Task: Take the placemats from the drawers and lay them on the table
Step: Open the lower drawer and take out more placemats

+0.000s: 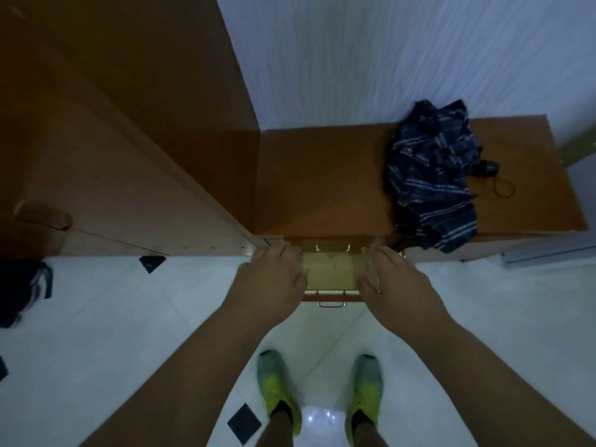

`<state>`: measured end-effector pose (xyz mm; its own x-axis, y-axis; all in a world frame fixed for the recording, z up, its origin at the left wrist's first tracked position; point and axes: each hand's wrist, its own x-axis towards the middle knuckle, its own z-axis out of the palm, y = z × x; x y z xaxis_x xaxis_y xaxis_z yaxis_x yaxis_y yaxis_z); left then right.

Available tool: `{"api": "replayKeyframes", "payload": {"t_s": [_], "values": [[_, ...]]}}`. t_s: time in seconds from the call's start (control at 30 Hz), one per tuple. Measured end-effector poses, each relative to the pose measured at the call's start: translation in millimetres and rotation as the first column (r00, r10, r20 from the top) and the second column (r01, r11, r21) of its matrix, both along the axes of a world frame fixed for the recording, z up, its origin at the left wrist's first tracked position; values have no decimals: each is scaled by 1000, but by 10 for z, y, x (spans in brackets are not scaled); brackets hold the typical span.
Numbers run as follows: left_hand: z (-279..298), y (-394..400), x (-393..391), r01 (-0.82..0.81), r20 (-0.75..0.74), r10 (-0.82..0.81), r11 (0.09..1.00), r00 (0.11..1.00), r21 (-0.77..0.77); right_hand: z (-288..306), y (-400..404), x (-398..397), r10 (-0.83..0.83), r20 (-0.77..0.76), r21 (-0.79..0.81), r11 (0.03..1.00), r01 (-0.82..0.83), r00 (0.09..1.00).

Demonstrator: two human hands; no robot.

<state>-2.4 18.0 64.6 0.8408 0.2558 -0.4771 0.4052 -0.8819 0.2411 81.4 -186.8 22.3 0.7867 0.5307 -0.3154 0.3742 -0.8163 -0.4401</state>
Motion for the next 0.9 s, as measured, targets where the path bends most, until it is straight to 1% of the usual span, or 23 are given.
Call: {"api": "replayKeyframes", "payload": {"t_s": [0.1,0.2,0.33,0.47,0.57,0.7,0.8,0.9], "values": [[-625,42,67,4,-51,-5,1000,999,-27,-566,56,12,-1,-69,-31,1000,-1,998],[-1228,10,204,24,-56,-27,998,998,-57,-1114,66,131,47,-80,-73,996,-53,996],[-1904,-135,399,31,-54,-37,994,998,-105,-1721,96,269,39,-127,-108,993,-53,991],[-2471,-220,600,32,-80,-40,995,996,-97,-2210,231,425,80,-126,-130,987,-96,989],[-2821,-272,688,58,-79,-65,994,995,-92,-2465,316,518,101,-146,-176,976,-126,984],[-3191,-238,745,83,-148,-96,993,984,-87,-2697,405,554,159,-166,-204,960,-192,973],[-3299,-191,790,80,-216,-99,992,971,-95,-2826,436,573,154,-195,-217,956,-196,969],[-3317,-189,813,102,-205,-115,992,972,-72,-2886,440,584,126,-198,-205,964,-167,972]]}}
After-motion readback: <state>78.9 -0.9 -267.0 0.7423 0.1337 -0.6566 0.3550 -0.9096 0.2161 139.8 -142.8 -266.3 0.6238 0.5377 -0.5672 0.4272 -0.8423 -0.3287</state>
